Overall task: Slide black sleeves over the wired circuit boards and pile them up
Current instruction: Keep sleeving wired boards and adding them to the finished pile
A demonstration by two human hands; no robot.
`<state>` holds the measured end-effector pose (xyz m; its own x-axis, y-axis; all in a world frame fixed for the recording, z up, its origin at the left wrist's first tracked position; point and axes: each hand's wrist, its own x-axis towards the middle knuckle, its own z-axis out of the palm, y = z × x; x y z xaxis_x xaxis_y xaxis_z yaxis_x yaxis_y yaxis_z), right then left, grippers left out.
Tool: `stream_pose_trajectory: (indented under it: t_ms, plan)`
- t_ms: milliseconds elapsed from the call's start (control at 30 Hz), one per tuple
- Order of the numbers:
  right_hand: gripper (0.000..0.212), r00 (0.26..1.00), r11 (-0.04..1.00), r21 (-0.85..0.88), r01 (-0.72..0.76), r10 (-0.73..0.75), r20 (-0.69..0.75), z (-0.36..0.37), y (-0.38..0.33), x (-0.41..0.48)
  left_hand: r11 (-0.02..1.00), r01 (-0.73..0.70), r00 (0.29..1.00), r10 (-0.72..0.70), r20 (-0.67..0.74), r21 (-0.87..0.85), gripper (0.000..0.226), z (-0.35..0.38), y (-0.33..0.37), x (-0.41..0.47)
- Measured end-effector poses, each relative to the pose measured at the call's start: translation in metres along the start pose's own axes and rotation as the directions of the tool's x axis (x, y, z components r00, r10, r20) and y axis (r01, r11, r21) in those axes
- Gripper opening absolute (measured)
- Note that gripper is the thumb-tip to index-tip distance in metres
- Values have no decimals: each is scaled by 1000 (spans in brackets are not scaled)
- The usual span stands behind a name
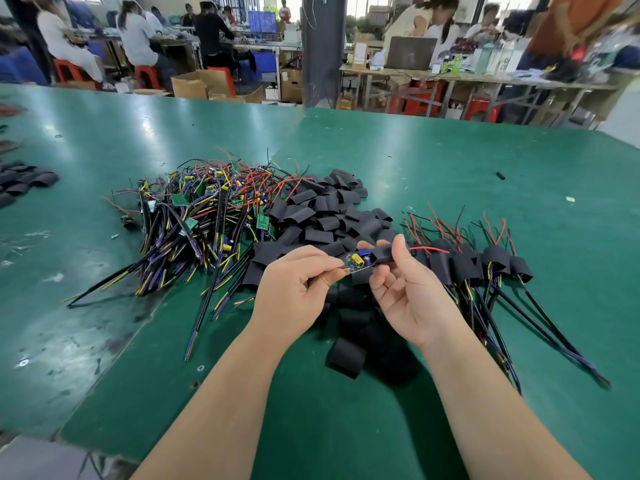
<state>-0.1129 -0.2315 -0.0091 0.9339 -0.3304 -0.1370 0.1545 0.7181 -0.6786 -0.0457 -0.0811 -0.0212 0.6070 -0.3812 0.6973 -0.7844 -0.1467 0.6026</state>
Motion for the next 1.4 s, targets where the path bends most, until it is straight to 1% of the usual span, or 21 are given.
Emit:
stream_pose_trajectory:
  t_ms: [100, 200, 267, 367, 467, 700, 833, 900, 1000, 1067, 1167, 1300, 1400]
  plan:
    - [22, 999, 999, 34, -33, 33, -13, 1, 0, -1, 1000, 7, 1000, -7, 0, 4, 11, -1, 0, 0]
    - [29, 997, 999, 26, -21, 19, 77, 1, -2, -2, 1000, 24, 999, -25, 22, 18, 14, -1, -2, -1]
    - [23, 991, 1000, 10, 9, -10, 136, 1, -4, -3, 999, 26, 999, -28, 41, 30, 14, 0, -3, -2]
    - [12, 983, 998, -44, 49, -41, 179, 1, -7, -5, 998, 34, 997, -37, 63, 46, 15, 0, -4, -2]
    - [10, 977, 985, -141, 94, -65, 201, -3, -13, -5, 998, 42, 996, -46, 77, 52, 15, 0, -5, -3]
    - [19, 968, 948, -266, 173, -114, 223, -8, -14, -3, 997, 80, 990, -79, 114, 0, 17, 1, -4, -2]
    - [16, 971, 918, -329, 223, -177, 163, -4, -9, -3, 997, 79, 985, -77, 153, -11, 17, 2, -1, -2]
    - [17, 977, 909, -367, 198, -154, 145, -3, -9, -4, 998, 69, 984, -69, 167, 5, 16, 2, 0, -1]
    - [33, 986, 898, -417, 143, -92, 140, -2, -7, -6, 998, 51, 981, -56, 183, 34, 15, 0, 0, -1]
    - [36, 985, 889, -440, 129, -63, 161, -1, -6, -7, 997, 55, 976, -63, 207, 46, 15, -1, 0, -1]
    - [33, 981, 906, -408, 114, -38, 191, -1, -7, -8, 996, 88, 978, -90, 190, 22, 16, -2, 1, -2]
    - [24, 973, 948, -311, 67, 7, 231, 0, -7, -7, 990, 132, 978, -123, 170, -45, 14, -3, 4, 0]
    - [19, 971, 958, -281, 61, 8, 238, -1, -5, -6, 985, 157, 975, -142, 173, -74, 14, -4, 4, 0]
